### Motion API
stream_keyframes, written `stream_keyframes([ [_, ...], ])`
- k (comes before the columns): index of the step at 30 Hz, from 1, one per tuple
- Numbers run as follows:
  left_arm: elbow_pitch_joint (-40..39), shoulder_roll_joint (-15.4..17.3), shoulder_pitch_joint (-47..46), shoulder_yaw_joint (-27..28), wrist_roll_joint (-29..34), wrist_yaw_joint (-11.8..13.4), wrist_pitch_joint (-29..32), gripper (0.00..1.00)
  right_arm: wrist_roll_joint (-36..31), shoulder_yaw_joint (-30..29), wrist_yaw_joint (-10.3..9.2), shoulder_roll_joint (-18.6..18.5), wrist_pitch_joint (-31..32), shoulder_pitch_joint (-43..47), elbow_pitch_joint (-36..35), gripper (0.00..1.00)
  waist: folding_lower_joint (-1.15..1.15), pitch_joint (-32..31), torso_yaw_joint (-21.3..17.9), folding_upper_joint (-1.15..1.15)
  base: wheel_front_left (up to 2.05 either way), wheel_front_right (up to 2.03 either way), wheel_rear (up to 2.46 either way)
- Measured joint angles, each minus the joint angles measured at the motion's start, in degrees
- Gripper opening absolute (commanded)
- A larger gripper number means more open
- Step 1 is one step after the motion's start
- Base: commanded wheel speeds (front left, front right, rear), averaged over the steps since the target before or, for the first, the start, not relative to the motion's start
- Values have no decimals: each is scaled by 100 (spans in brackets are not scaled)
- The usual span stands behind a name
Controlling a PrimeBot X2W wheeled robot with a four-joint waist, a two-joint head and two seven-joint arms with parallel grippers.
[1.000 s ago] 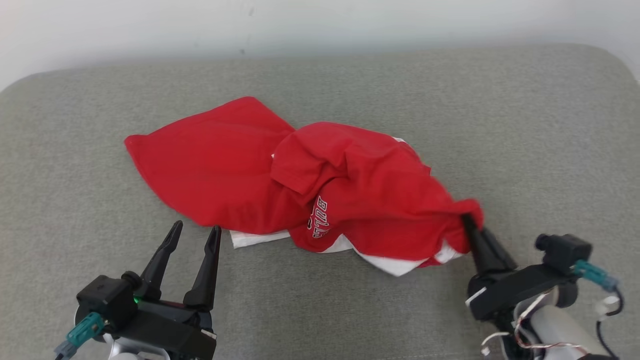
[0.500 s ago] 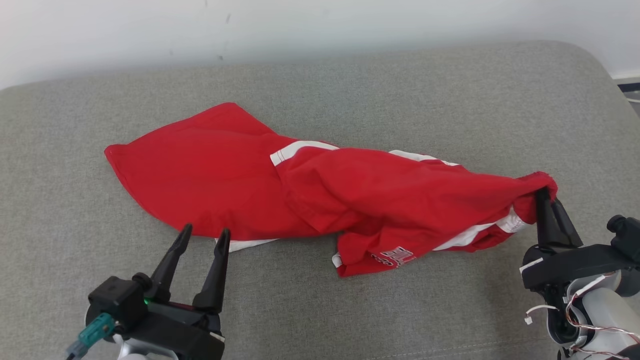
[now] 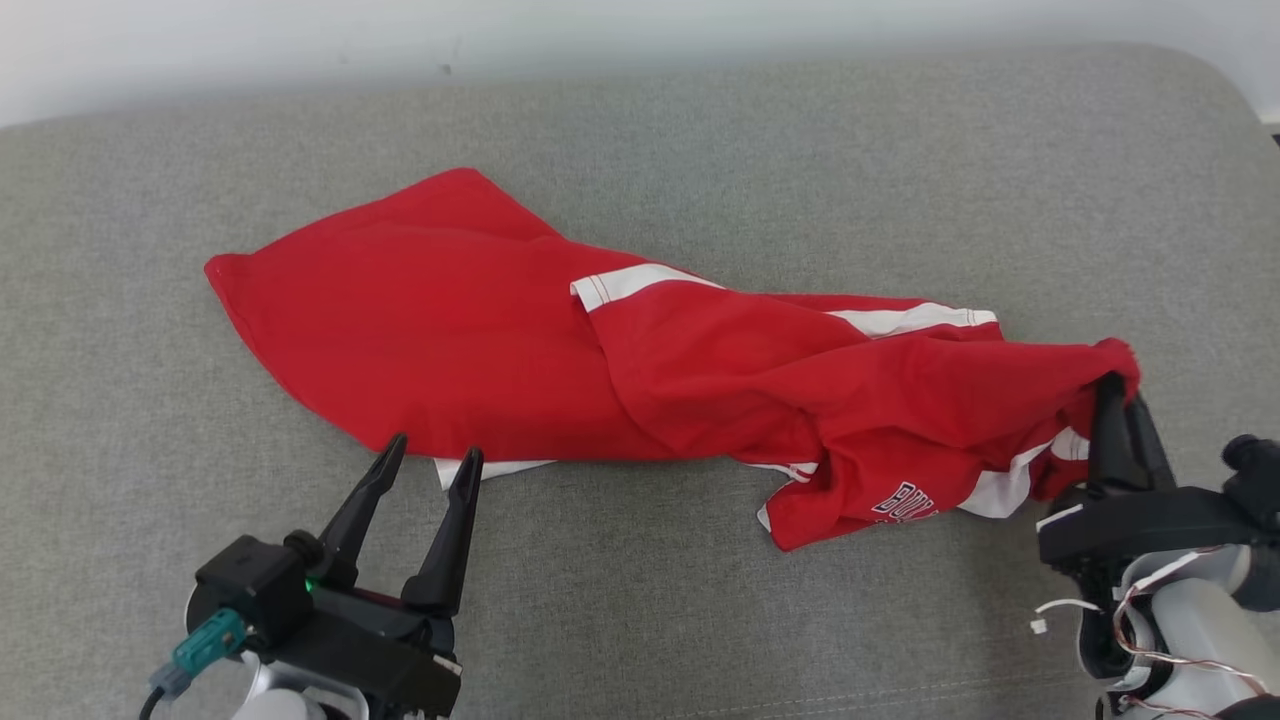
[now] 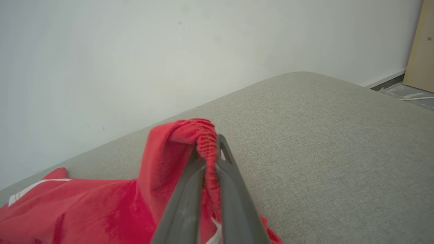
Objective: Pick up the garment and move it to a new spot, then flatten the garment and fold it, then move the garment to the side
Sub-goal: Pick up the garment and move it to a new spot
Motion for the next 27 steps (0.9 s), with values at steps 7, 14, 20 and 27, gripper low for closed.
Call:
stream_keyframes([
  [7, 180, -22, -303, -63, 10, -103, 1, 100, -141, 378, 152, 104, 0, -10, 272, 90, 0, 169, 9, 0, 0, 0, 0],
  [14, 550, 33, -429, 41, 10, -146, 4, 100, -185, 345, 144, 156, 0, -32, 572, 100, 0, 216, -72, 0, 0, 0, 0],
  [20, 816, 109, -588, 59, 10, -154, 78, 100, -250, 324, 158, 190, 0, -44, 568, 100, 0, 191, -185, 0, 0, 0, 0],
  [27, 1091, 52, -804, 36, 8, -203, 175, 100, -359, 119, 151, 230, 0, 0, 331, 100, 0, 182, -266, 0, 0, 0, 0],
])
